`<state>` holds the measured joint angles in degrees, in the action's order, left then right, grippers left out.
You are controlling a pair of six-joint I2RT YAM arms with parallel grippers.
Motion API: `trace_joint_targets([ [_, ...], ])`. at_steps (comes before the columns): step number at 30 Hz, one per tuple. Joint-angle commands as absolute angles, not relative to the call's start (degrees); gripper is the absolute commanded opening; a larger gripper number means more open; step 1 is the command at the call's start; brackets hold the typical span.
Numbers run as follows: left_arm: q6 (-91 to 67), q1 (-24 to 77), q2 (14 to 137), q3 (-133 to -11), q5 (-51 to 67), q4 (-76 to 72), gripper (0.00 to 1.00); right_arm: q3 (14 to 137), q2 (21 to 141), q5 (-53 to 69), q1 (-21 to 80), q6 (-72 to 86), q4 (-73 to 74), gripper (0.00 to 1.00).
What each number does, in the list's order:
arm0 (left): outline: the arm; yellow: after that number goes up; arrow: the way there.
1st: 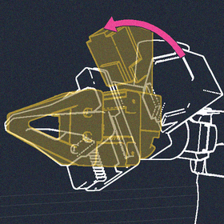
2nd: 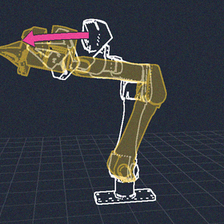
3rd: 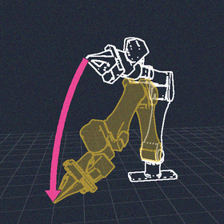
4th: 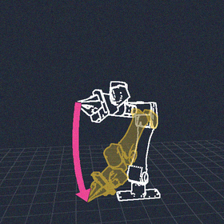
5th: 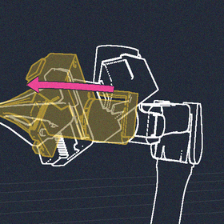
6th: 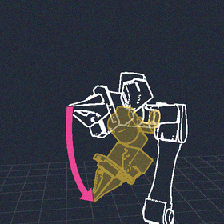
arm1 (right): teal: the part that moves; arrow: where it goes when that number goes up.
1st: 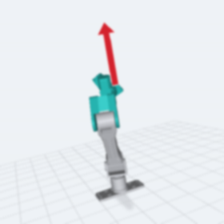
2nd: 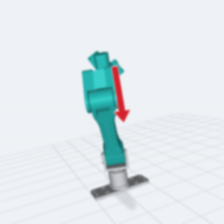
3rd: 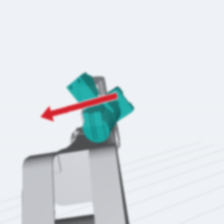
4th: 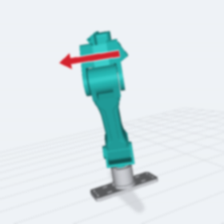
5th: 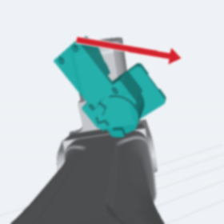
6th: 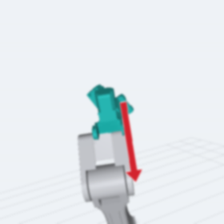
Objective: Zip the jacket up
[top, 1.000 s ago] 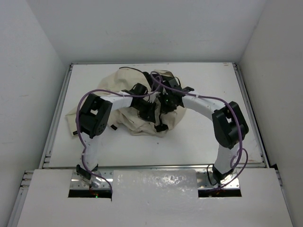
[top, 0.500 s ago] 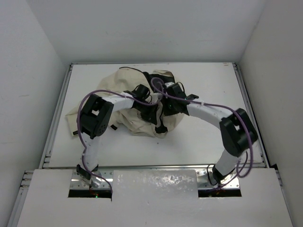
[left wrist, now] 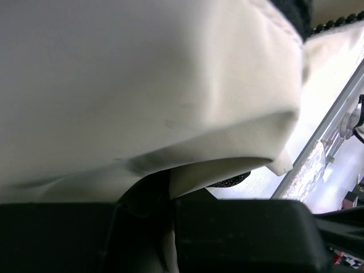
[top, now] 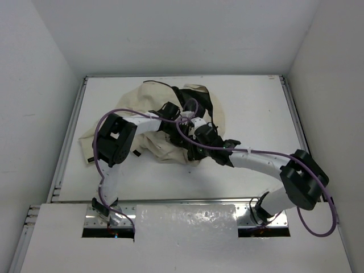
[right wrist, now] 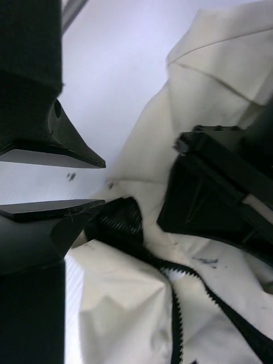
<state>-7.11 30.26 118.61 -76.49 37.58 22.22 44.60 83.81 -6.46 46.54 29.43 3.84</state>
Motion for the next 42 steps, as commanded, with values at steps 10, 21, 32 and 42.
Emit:
trace_joint_targets([
  [10,-8.61,30.32,116.98,-75.85,37.79,18.02,0.00,49.11,89.56,-0.43,40.61,38.59,4.99,0.06],
  [21,-8.26,30.23,117.86,-76.99,37.79,18.63,0.00,53.52,93.33,-14.05,41.57,32.18,17.31,0.00],
  [32,-8.88,30.23,118.48,-77.34,38.14,18.37,0.00,54.23,99.49,-10.13,42.36,28.39,10.29,0.00],
  [42,-7.74,30.32,118.21,-75.67,38.50,18.98,0.00,46.50,99.75,1.74,39.47,33.31,-2.37,0.00],
])
